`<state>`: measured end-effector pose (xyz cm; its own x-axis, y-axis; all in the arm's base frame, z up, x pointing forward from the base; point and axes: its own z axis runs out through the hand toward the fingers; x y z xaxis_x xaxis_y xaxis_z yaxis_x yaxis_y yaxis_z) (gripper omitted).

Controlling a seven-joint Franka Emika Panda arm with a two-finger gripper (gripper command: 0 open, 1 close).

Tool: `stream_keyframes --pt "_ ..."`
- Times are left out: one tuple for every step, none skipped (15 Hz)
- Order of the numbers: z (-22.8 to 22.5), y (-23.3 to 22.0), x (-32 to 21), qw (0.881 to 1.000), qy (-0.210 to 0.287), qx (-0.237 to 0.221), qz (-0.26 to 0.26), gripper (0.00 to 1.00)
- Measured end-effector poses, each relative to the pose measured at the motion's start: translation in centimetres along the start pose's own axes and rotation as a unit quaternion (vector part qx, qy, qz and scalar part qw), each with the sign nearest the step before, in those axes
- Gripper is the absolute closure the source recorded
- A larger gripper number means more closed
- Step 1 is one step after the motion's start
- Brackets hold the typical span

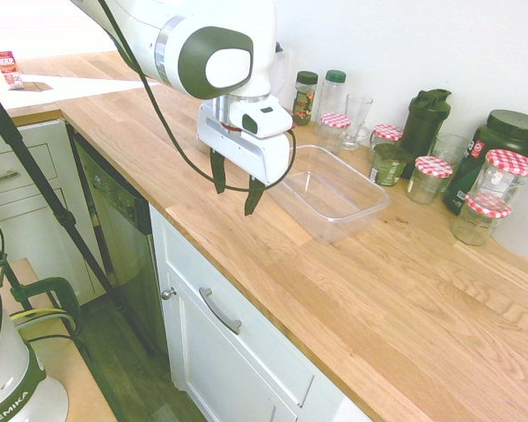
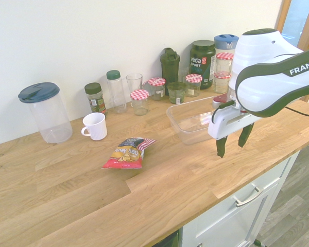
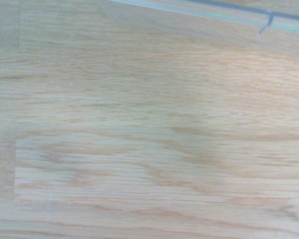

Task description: Put the chip bag into the container

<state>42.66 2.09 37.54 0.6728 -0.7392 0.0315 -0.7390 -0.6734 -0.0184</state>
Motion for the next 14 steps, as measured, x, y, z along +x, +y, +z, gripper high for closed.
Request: stream_keyframes --pt "0.0 0.0 0.1 1.0 -0.001 0.0 0.0 0.0" --pt "0.0 0.1 0.1 1.0 -0.002 0.001 -0.001 0.0" --pt "0.0 0.0 0.1 1.0 0.0 0.001 -0.001 0.0" --pt "-0.2 -0.3 -0.1 1.0 0.003 0.001 -0.004 0.0" --pt "-0.5 -0.8 -0.5 1.0 0.008 0.002 -0.009 0.0" --pt "-1.0 -1.7 -1.1 1.0 0.018 0.001 -0.014 0.0" --pt "-1.5 -2.8 -1.9 0.999 0.032 -0.002 -0.019 0.0" --pt "-2.1 -4.1 -3.0 0.999 0.047 -0.005 -0.026 0.0" --pt "-2.7 -5.6 -4.6 0.997 0.063 -0.008 -0.033 0.0" --pt "-3.3 -7.4 -6.5 0.995 0.083 -0.014 -0.045 0.0" --pt "-3.9 -9.5 -8.6 0.992 0.105 -0.021 -0.059 0.0" --pt "-4.5 -11.6 -10.8 0.988 0.129 -0.029 -0.074 0.0" --pt "-4.9 -13.7 -13.1 0.983 0.154 -0.039 -0.089 0.0" --pt "-4.9 -15.6 -14.9 0.978 0.177 -0.048 -0.102 0.0"
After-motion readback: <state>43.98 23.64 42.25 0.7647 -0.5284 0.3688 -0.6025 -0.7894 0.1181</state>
